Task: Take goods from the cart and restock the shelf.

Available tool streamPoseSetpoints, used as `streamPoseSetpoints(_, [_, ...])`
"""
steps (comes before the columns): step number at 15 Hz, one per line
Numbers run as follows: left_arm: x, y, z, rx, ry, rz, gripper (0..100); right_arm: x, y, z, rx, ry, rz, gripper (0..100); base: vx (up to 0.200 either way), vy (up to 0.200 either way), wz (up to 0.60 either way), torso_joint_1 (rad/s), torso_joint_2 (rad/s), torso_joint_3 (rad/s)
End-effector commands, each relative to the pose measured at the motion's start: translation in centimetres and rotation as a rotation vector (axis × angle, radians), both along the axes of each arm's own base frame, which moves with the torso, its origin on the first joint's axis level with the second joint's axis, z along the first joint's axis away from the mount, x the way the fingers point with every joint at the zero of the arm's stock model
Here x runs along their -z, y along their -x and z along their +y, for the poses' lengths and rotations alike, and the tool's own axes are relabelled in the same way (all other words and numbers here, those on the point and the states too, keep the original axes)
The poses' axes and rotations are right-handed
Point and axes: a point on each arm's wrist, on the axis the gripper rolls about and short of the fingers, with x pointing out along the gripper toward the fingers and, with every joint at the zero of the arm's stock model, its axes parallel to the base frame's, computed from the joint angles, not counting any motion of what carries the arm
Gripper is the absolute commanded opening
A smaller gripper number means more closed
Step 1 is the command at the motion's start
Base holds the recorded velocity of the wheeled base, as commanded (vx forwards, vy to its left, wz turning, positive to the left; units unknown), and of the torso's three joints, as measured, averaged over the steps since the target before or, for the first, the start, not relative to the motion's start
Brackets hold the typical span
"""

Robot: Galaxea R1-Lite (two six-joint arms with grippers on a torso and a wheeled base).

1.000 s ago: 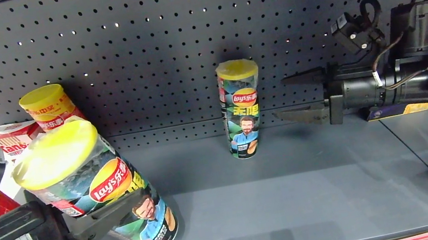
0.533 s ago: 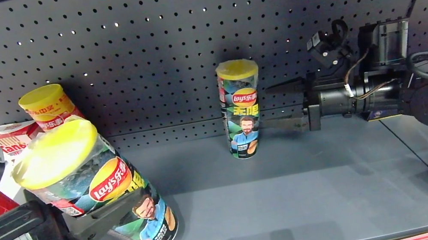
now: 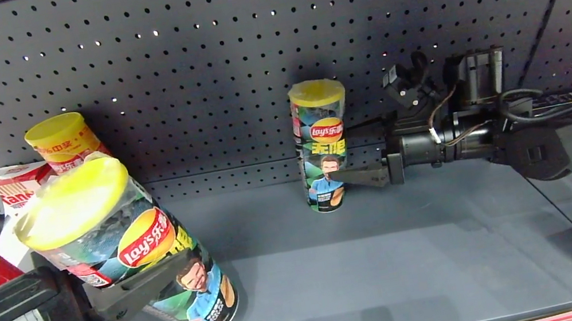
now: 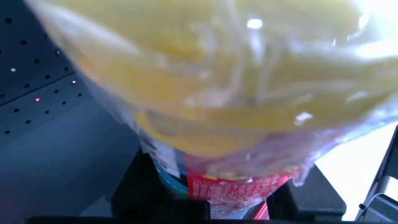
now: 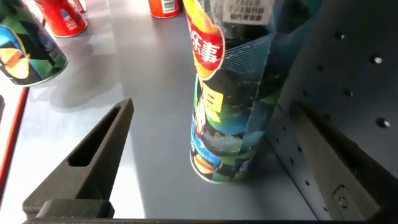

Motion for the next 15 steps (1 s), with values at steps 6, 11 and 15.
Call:
streamPoseSetpoints(6, [-0.1,0.0,0.1,-0.016,0.001,-0.005,0,2.2,-2.4,2.6,-0.03,0.005,0.008,100,0.0,0.0,0.0,0.0,0.0,0.0])
streamPoseSetpoints(11, [0.0,0.0,0.2,-0.024,0.0,-0.003,0,3.0,-3.4,4.0,-0.045,0.001,0.009,100,0.0,0.0,0.0,0.0,0.0,0.0])
streamPoseSetpoints(15, [0.0,0.1,0.2,-0.025,-0.001,-0.002,0,3.4,-3.9,4.9,-0.054,-0.005,0.018,0,0.0,0.0,0.0,0.0,0.0,0.0])
